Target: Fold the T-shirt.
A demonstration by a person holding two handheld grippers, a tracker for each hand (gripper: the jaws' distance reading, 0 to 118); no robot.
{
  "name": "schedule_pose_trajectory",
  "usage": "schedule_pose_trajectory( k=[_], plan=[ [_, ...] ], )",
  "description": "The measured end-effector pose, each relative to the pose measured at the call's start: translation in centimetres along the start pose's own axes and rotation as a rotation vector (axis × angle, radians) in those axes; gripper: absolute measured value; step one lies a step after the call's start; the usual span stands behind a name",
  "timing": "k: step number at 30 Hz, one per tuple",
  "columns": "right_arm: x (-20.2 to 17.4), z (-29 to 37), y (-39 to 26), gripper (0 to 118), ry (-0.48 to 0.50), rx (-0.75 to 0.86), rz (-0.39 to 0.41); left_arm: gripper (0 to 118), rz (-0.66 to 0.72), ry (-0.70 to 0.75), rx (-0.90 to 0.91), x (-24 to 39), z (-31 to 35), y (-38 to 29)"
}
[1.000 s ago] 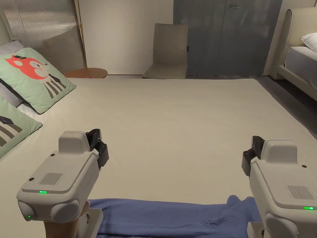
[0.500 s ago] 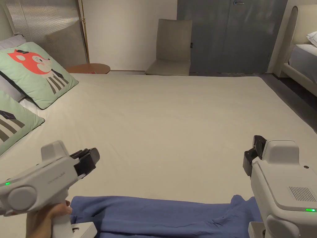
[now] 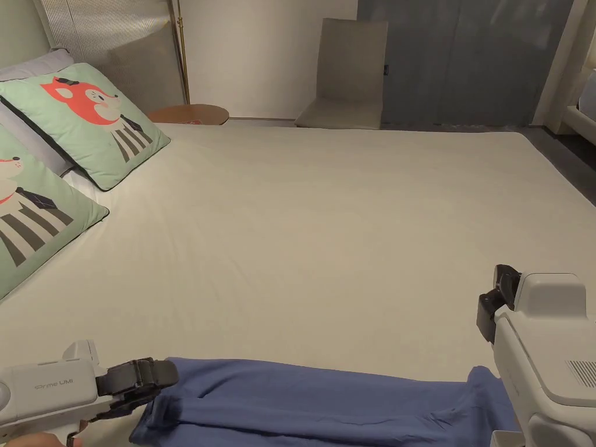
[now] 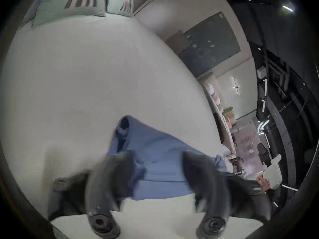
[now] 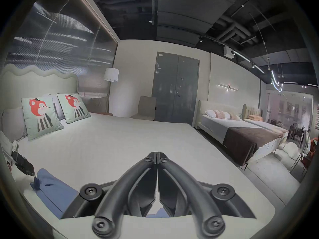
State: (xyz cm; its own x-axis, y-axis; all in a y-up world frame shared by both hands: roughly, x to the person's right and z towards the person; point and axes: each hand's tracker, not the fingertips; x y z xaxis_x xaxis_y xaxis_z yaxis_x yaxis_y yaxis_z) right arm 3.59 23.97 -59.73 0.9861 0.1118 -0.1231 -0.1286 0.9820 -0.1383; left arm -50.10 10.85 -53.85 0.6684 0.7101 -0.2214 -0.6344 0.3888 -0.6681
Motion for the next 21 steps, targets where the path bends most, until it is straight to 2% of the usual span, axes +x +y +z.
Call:
schedule_pose_trajectory(
  k=[1, 7, 9, 11, 13, 14, 15, 18, 21],
  plan=[
    [-0.1, -0.1, -0.2, 1, 0.002, -0.005, 0.002, 93, -0.01, 0.001, -0.006, -0.5, -0.2, -0.1],
    [-0.5, -0.8, -0.6, 1, 0.008, -0.038, 0.012, 92, 0.019, 0.028, -0.033, -0.5, -1.8, -0.9],
    [-0.5, -1.1, -1.0, 1, 0.007, -0.041, 0.012, 80, 0.054, 0.007, -0.057, -0.7, -2.6, -1.1],
    [-0.4, -1.3, -1.1, 1, 0.003, -0.045, 0.016, 56, 0.055, 0.007, -0.053, -1.2, -3.3, -1.0],
    [-0.3, -1.2, -0.9, 1, 0.0, -0.051, 0.018, 40, 0.024, 0.039, -0.048, -0.8, -3.8, -1.3],
    [-0.2, -1.2, -1.0, 1, -0.002, -0.052, 0.017, 23, 0.021, 0.038, -0.045, -0.6, -3.9, -1.4],
    [-0.1, -1.3, -1.0, 1, -0.002, -0.054, 0.014, 15, 0.024, 0.044, -0.047, 1.0, -4.1, -2.6],
    [0.2, -1.3, -1.0, 1, -0.003, -0.06, 0.005, 10, -0.048, 0.071, -0.034, 3.7, -3.8, -4.0],
    [0.2, -0.9, -0.8, 1, 0.001, -0.058, 0.002, 9, -0.124, 0.098, 0.013, 2.7, -0.9, -2.3]
  ],
)
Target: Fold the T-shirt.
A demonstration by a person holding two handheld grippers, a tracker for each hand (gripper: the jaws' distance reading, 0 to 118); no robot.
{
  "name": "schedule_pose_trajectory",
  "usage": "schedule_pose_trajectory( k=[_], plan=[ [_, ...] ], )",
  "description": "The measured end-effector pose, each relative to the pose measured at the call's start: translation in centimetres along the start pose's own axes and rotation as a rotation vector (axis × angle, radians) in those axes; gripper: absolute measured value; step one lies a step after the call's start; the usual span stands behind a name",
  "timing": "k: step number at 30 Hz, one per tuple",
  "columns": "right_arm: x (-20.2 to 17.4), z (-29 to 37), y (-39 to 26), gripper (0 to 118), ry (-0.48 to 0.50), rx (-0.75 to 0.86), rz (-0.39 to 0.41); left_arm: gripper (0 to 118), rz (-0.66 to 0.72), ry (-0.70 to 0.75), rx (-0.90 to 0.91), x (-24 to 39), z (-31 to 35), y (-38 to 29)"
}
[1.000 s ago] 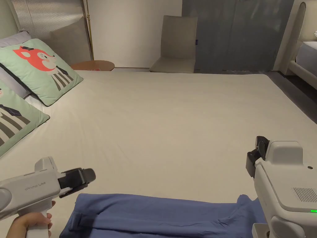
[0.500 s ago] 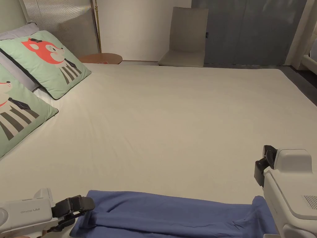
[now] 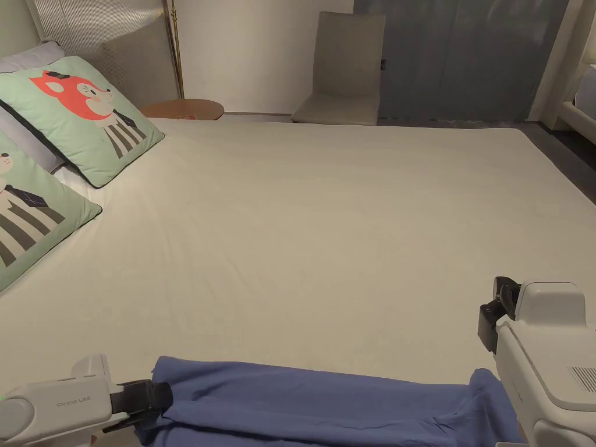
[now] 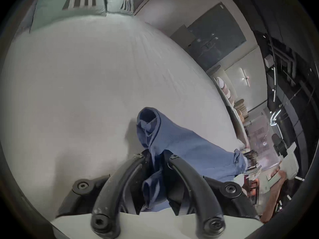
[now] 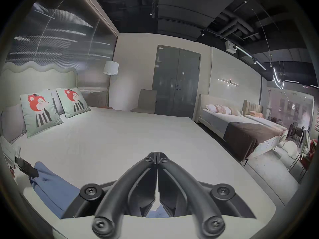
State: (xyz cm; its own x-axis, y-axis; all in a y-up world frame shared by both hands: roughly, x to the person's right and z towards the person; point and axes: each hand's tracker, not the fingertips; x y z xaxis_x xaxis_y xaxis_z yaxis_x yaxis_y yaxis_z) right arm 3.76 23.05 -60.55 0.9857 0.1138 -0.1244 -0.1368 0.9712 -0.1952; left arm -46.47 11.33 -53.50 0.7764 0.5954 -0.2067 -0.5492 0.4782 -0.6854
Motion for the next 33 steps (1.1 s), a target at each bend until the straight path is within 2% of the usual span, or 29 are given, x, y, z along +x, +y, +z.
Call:
schedule_pose_trajectory(
  k=[3, 6, 9, 13, 16, 21, 25, 30, 32, 33],
  plan=[
    [0.0, 0.0, 0.1, 1, 0.008, 0.005, 0.0, 9, -0.006, -0.003, 0.034, -0.5, 2.6, 1.3],
    [0.0, 0.1, 0.1, 1, 0.015, 0.013, -0.007, 9, -0.07, 0.101, 0.076, -0.5, 5.3, 2.5],
    [0.0, 0.5, 0.3, 1, 0.024, 0.02, -0.018, 9, -0.062, 0.185, 0.097, -1.3, 7.3, 3.3],
    [0.1, 0.8, 0.2, 1, 0.032, 0.022, -0.021, 9, -0.118, 0.219, 0.092, 0.2, 6.9, 3.3],
    [0.2, 1.3, 0.1, 1, 0.037, 0.02, -0.028, 9, -0.19, 0.2, 0.05, 4.7, 4.5, 2.1],
    [0.9, 2.2, 0.1, 1, 0.032, 0.022, -0.028, 9, -0.274, 0.084, -0.029, 11.7, -1.2, -0.5],
    [2.1, 2.6, 0.0, 1, 0.012, 0.024, -0.031, 9, -0.303, 0.019, -0.104, 15.7, -5.5, -2.6],
    [3.7, 3.0, -0.3, 1, -0.019, 0.02, -0.041, 10, -0.348, 0.028, -0.163, 18.3, -9.9, -4.9],
    [4.1, 3.4, -0.5, 1, -0.03, 0.016, -0.042, 16, -0.35, 0.035, -0.175, 18.5, -11.0, -5.3],
    [4.2, 3.4, -0.5, 1, -0.034, 0.012, -0.042, 29, -0.346, 0.051, -0.186, 18.5, -11.4, -5.4]
  ],
)
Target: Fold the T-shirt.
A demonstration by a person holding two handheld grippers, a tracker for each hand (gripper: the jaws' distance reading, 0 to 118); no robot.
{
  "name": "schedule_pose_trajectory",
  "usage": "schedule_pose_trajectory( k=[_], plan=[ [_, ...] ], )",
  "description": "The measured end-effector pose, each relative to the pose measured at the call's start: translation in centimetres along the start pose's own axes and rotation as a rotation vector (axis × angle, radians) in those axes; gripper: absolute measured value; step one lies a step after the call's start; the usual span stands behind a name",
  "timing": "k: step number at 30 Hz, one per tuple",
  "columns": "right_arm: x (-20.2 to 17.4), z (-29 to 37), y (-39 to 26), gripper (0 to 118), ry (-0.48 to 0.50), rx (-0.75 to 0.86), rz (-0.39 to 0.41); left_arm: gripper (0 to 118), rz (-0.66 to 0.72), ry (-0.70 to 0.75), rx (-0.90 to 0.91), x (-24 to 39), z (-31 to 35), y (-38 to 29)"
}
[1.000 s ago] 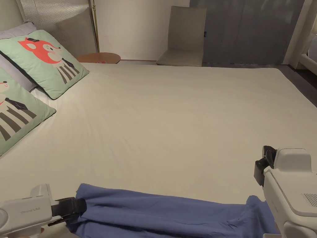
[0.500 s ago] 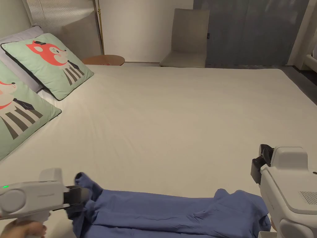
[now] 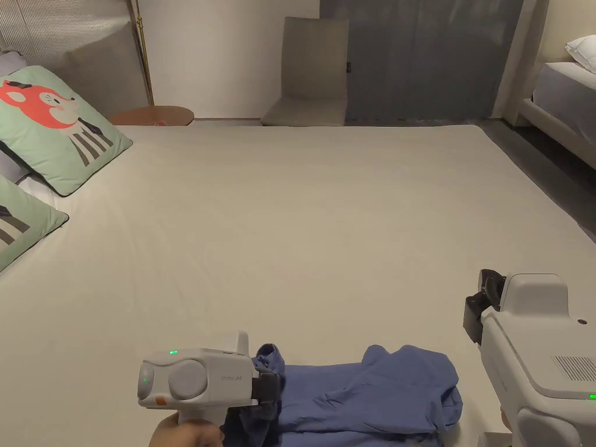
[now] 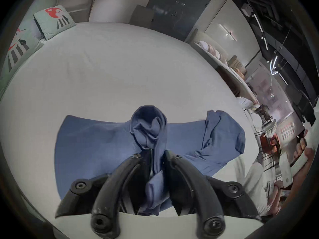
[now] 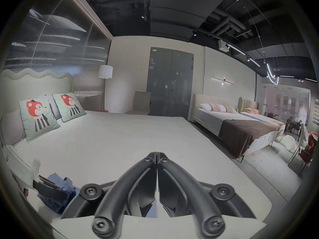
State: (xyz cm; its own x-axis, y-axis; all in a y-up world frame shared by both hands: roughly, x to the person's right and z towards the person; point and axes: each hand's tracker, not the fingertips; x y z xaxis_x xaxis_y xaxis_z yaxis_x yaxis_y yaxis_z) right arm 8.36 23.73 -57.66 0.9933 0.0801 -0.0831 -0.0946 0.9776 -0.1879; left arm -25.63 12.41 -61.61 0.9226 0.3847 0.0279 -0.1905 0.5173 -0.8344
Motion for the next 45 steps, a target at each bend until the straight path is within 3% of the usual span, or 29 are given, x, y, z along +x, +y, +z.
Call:
schedule_pose_trajectory(
  k=[1, 2, 3, 4, 8, 11, 13, 15, 17, 18, 29, 35, 41, 45],
  plan=[
    [0.1, 0.0, 0.0, 1, -0.002, -0.002, -0.001, 50, 0.004, 0.006, -0.006, 0.6, 0.1, -0.4],
    [0.4, -0.3, -0.2, 1, -0.003, -0.004, -0.004, 81, 0.006, 0.007, -0.013, 0.6, 0.0, -0.4],
    [0.5, -0.4, -0.3, 1, -0.007, -0.007, -0.007, 101, 0.009, 0.007, -0.021, 0.5, -0.1, -0.4],
    [0.6, -0.4, -0.3, 1, -0.008, -0.008, -0.009, 109, 0.012, 0.003, -0.023, 0.5, 0.1, -0.4],
    [0.4, -0.3, -0.3, 1, -0.005, -0.009, -0.008, 108, -0.001, -0.01, 0.095, 0.2, 2.5, -0.3],
    [0.2, -0.7, -0.5, 1, 0.003, -0.009, -0.01, 108, -0.012, 0.07, 0.271, -0.4, 4.9, -0.3],
    [-0.1, -0.7, -0.5, 1, 0.009, -0.007, -0.009, 101, -0.029, 0.125, 0.385, -0.7, 6.6, -0.7],
    [-0.2, -0.4, -0.3, 1, 0.018, -0.005, -0.008, 64, -0.067, 0.208, 0.455, -1.2, 7.5, -1.2],
    [-0.4, -0.4, -0.3, 1, 0.022, -0.006, -0.008, 4, -0.114, 0.292, 0.461, -1.7, 7.1, -1.6],
    [-0.3, -0.7, -0.3, 1, 0.026, -0.007, -0.009, 0, -0.126, 0.297, 0.443, -2.0, 6.9, -1.9],
    [0.2, -0.2, -0.5, 1, 0.016, -0.02, -0.012, 0, -0.214, 0.294, 0.2, 0.0, -0.1, -6.0],
    [1.5, -0.2, -0.7, 1, -0.014, -0.023, -0.015, 0, -0.24, 0.279, 0.211, 3.0, -2.1, -6.2],
    [2.5, -0.4, -1.1, 1, -0.032, -0.028, -0.029, 0, -0.184, 0.122, 0.189, 4.8, -3.2, -5.6],
    [2.5, 0.3, -1.1, 1, -0.039, -0.03, -0.033, 0, -0.208, 0.117, 0.184, 6.5, -3.7, -5.9]
  ],
)
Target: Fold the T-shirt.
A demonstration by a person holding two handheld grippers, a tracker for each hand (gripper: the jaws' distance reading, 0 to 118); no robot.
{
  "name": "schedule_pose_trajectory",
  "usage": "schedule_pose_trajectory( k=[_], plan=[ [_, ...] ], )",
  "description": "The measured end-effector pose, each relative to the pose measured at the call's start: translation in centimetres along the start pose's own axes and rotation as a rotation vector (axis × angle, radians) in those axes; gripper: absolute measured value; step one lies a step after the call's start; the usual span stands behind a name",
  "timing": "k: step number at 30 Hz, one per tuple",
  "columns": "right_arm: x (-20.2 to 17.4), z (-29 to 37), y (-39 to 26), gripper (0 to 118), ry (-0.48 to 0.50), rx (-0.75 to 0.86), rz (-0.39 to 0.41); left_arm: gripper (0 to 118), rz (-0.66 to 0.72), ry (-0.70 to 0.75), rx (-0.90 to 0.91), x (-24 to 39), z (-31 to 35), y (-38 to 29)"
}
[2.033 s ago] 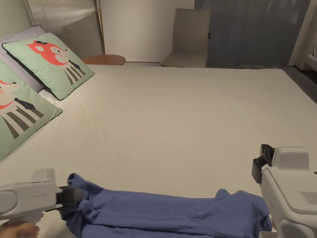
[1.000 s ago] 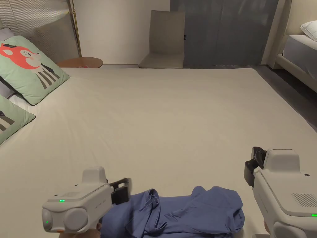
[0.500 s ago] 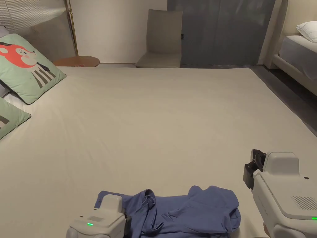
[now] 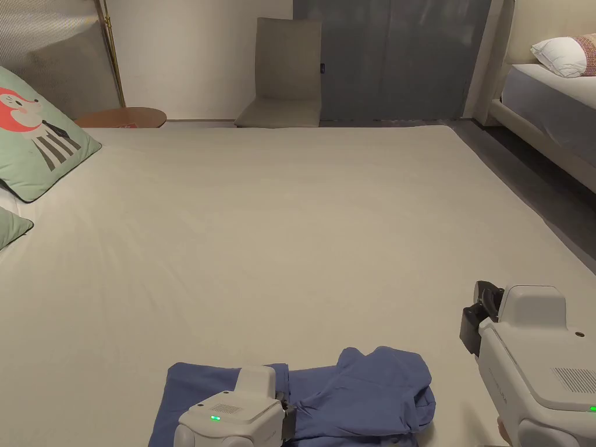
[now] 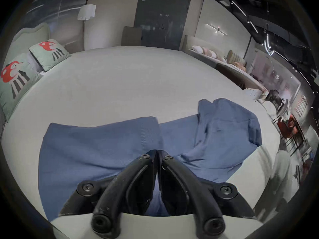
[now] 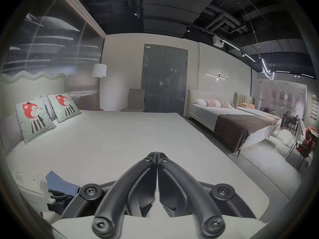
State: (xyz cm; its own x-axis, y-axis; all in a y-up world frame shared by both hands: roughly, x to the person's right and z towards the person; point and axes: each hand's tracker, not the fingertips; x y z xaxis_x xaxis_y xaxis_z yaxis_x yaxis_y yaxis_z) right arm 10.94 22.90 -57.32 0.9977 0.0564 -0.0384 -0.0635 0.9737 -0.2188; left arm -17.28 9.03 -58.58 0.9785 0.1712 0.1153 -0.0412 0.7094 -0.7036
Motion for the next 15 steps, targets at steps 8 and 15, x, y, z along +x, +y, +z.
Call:
schedule_pose_trajectory(
  k=[8, 15],
  plan=[
    [-0.2, -0.1, 0.3, 1, 0.007, 0.002, 0.005, 0, 0.182, -0.177, 0.096, -4.9, 5.1, 3.2],
    [-1.3, -0.5, 0.3, 1, 0.031, 0.003, 0.007, 93, 0.478, -0.343, 0.031, -15.4, 7.7, 4.2]
  ],
)
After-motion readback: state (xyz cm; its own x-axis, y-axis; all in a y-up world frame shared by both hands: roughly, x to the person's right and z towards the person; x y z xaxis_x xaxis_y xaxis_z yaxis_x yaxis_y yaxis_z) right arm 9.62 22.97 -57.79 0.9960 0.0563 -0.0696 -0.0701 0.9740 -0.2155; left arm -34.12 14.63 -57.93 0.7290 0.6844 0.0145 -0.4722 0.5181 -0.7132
